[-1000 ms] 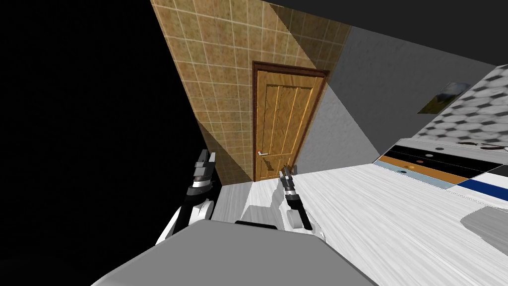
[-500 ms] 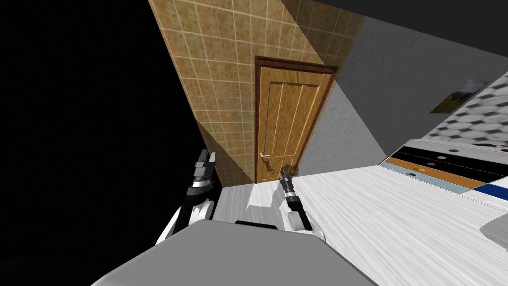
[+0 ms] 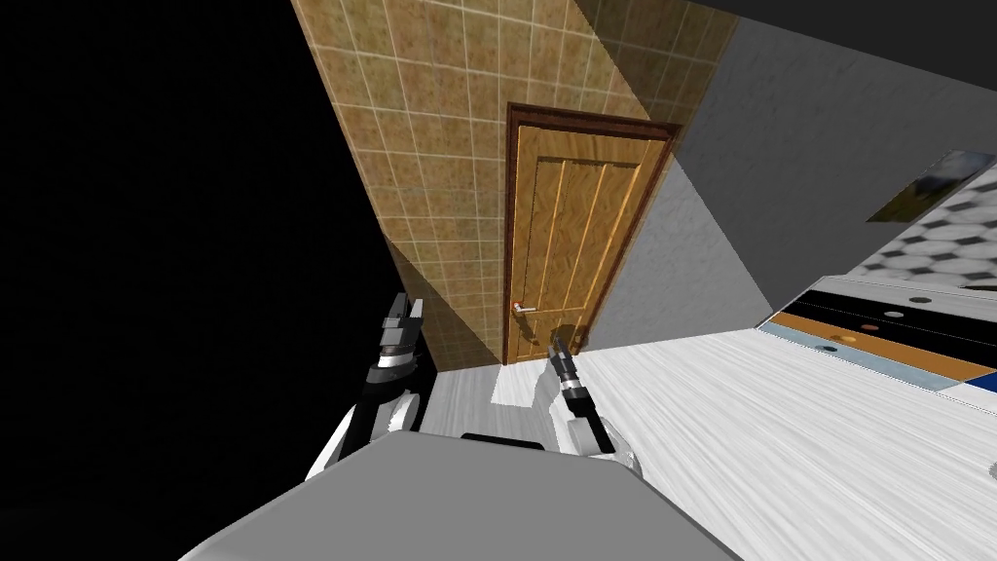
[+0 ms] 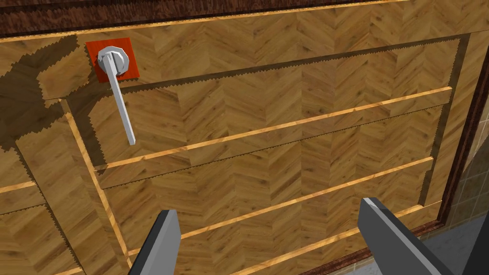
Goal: Pull the door open
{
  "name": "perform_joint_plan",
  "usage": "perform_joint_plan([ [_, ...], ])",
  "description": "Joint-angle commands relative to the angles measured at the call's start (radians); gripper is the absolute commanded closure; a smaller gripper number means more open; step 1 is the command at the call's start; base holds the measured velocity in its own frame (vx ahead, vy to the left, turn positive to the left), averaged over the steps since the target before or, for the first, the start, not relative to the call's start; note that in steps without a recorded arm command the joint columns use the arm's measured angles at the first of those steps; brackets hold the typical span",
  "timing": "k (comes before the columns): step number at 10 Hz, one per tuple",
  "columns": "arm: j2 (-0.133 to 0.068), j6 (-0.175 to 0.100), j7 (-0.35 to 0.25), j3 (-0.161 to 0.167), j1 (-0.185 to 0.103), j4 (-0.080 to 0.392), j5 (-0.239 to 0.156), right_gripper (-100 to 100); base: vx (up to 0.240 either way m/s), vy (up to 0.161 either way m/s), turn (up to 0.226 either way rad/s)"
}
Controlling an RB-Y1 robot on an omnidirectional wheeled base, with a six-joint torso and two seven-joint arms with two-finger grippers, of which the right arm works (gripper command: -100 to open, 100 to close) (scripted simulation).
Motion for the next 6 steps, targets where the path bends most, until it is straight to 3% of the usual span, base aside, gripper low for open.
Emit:
perform_joint_plan([
  [1, -0.007, -0.008, -0.010, 0.009, -0.013, 0.043, -0.002, -100, 0.111, 0.055, 0.017],
  [6, -0.030, -0.034, -0.042, 0.035, -0.057, 0.175, -0.010, -100, 0.104, 0.058, 0.019],
])
